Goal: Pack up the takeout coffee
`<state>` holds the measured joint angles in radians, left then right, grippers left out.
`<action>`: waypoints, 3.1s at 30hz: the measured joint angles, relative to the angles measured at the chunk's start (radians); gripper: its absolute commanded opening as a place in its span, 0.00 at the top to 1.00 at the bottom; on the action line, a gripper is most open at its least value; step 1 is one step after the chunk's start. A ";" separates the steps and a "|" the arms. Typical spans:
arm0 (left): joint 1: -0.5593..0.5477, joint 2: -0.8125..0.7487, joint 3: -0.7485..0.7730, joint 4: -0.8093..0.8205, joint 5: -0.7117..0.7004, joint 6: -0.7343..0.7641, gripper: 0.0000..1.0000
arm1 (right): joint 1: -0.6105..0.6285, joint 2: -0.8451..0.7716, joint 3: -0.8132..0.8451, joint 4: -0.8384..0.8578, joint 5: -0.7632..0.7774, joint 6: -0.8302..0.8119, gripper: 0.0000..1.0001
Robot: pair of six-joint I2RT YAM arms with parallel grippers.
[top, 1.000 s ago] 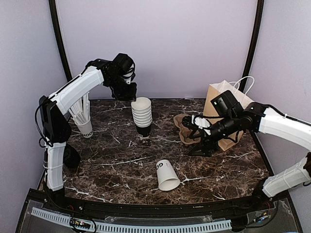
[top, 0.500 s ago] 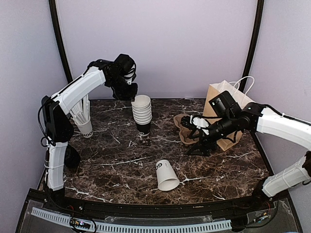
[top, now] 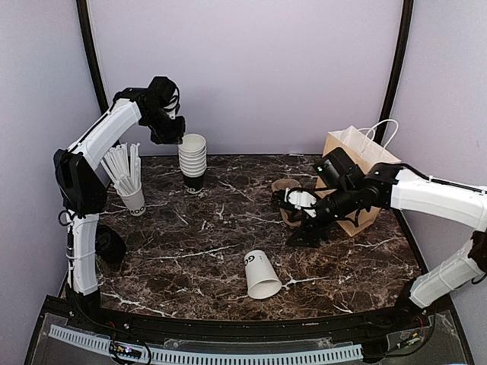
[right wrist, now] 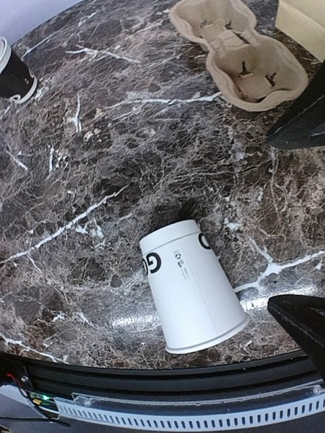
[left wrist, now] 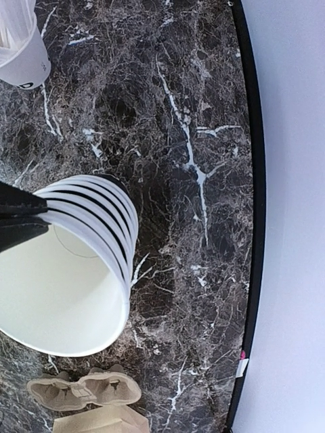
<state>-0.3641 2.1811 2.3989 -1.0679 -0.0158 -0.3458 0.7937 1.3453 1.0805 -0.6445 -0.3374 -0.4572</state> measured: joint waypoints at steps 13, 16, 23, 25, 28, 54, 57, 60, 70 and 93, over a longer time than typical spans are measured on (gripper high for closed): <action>0.073 0.028 0.000 0.051 0.135 -0.029 0.88 | 0.329 0.072 -0.046 0.043 0.230 -0.071 0.25; 0.071 0.035 0.000 0.061 0.146 -0.034 0.67 | 0.373 0.072 -0.059 0.043 0.262 -0.082 0.25; 0.071 0.037 0.046 0.071 0.150 -0.047 0.51 | 0.409 0.068 -0.060 0.054 0.294 -0.085 0.28; 0.069 0.034 0.071 0.071 0.145 -0.047 0.51 | 0.421 0.063 -0.069 0.074 0.310 -0.085 0.30; 0.053 0.010 0.070 0.066 0.101 -0.031 0.51 | 0.449 0.058 -0.096 0.105 0.357 -0.085 0.34; -0.288 -0.669 -0.726 0.313 -0.211 -0.027 0.52 | 0.529 0.092 -0.141 0.189 0.633 -0.026 0.46; -0.292 -0.689 -0.822 0.349 -0.201 -0.012 0.53 | 0.536 0.079 -0.158 0.189 0.590 -0.018 0.47; -0.309 -0.697 -0.880 0.378 -0.192 0.001 0.53 | 0.539 0.090 -0.187 0.205 0.589 -0.014 0.48; -0.340 -0.748 -0.927 0.426 -0.202 0.031 0.52 | 0.539 0.202 -0.203 0.352 0.709 0.017 0.52; -0.339 -0.760 -1.006 0.476 -0.204 0.055 0.52 | 0.422 0.271 -0.113 0.471 0.660 0.093 1.00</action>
<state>-0.7033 1.4216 1.3933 -0.5919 -0.2203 -0.2913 1.2160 1.6165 0.9680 -0.1738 0.3222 -0.3645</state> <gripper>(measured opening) 0.477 0.016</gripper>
